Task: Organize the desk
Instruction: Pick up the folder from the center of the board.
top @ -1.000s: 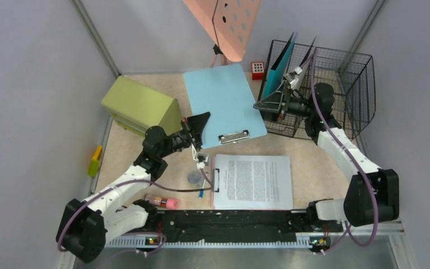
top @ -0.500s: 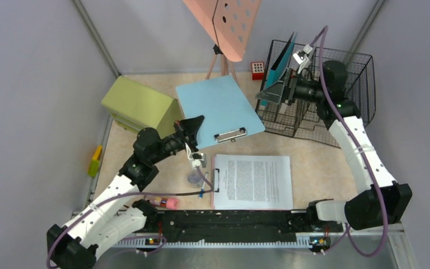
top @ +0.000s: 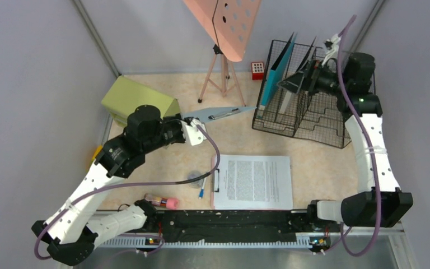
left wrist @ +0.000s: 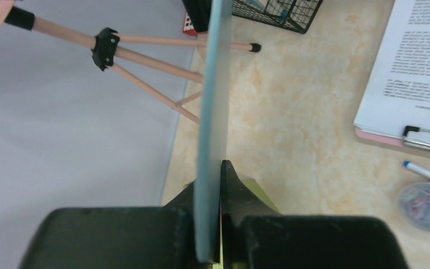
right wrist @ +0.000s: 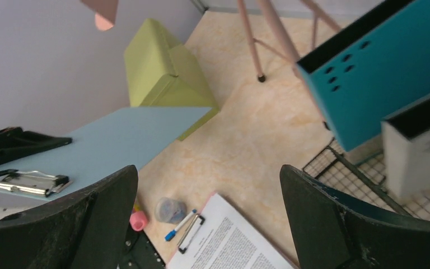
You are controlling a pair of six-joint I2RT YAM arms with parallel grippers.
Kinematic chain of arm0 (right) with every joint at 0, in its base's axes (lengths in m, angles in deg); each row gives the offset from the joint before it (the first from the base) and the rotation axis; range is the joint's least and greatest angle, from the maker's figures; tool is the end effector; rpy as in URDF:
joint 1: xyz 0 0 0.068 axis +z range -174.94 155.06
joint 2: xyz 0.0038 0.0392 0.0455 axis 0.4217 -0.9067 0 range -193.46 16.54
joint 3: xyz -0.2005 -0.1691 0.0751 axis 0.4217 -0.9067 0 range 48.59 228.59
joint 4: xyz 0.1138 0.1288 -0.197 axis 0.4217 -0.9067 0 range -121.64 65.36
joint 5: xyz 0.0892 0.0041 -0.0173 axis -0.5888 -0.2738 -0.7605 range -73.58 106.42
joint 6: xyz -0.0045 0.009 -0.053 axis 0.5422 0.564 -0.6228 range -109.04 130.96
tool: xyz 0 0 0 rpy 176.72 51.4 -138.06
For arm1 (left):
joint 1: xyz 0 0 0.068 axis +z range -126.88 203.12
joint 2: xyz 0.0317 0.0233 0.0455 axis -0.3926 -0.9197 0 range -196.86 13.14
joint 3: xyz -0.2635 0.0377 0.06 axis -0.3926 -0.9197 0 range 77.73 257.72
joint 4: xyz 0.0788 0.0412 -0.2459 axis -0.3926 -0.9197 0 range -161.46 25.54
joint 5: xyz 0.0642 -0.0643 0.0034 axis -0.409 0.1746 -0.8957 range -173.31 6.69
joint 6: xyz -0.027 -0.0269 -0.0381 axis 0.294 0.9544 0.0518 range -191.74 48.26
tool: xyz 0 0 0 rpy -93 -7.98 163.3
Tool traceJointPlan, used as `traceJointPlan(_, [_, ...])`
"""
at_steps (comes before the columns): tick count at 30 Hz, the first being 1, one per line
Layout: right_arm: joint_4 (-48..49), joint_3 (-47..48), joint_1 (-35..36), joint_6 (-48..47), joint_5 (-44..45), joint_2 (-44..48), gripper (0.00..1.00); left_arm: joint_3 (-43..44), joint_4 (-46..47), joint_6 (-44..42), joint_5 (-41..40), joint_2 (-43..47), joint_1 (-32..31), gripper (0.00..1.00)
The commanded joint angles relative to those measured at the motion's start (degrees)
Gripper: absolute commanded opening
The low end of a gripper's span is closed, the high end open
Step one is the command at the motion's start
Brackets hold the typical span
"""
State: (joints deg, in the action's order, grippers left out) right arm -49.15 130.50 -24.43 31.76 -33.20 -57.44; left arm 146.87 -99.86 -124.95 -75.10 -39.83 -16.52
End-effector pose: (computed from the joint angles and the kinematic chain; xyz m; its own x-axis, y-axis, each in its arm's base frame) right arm 0.2743 0.0297 0.4328 -0.5281 0.2253 -0.8188 -0.5867 0.6003 0.5436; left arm 0.1375 -0.1205 0.4143 0.4370 0.6672 -0.6032 0.6434 0.2368 0.7280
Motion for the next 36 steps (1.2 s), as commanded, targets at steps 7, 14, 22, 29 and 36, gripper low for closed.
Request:
traceJointPlan(7, [-7.72,6.69,-12.69,-5.95,1.91,0.88,0.97,12.57,-14.0,14.38,0.9,-2.24,-0.57,0.0])
traceJointPlan(14, [-10.94,4.91,-12.9,-8.63,-8.81,1.11,0.97,10.95,-8.81,12.07,0.42,-1.61,-3.75,0.0])
traceJointPlan(22, [-15.46,4.54,-12.91,-14.47,-12.73,2.78,0.96,9.13,-3.6,-1.36,-6.0,-5.42,-10.61,0.0])
traceJointPlan(29, [-14.92,0.39,-13.06,-11.87,-13.16,5.87,0.97,4.19,6.69,-15.42,-7.64,-4.75,-17.25,0.0])
traceJointPlan(36, [-6.54,-6.32,-13.6,-1.73,-19.73,7.71,0.96,-3.73,16.91,-26.44,-10.05,-0.37,-21.89,0.0])
